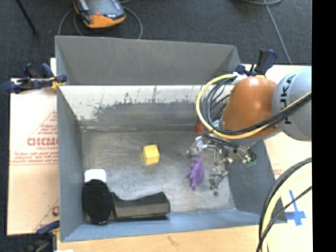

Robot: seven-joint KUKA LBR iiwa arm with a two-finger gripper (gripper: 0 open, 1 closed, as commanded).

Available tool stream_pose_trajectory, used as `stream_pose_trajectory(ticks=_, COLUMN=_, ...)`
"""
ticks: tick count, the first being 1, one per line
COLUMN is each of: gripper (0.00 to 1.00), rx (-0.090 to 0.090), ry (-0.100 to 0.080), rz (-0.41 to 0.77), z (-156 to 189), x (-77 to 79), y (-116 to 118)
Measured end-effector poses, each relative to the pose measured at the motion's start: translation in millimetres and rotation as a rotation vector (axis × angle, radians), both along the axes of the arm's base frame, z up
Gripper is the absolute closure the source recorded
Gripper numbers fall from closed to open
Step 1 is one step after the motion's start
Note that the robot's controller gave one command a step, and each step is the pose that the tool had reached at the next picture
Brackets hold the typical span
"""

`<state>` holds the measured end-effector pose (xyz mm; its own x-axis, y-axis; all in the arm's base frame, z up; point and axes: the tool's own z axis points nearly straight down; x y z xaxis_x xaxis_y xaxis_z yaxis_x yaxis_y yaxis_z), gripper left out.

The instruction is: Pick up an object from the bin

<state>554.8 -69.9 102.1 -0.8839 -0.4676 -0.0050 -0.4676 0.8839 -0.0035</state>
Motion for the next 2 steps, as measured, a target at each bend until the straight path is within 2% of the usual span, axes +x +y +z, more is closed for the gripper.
stream_pose_trajectory(ticks=1, gripper=0.0, rx=-0.001, ry=0.003, rz=0.138, z=-22.1, x=8.0, y=8.6)
stream_pose_trajectory(ticks=2, gripper=1.0, rx=-0.002, ry=-0.003, rz=0.386, z=-28.4, x=11.5, y=12.1)
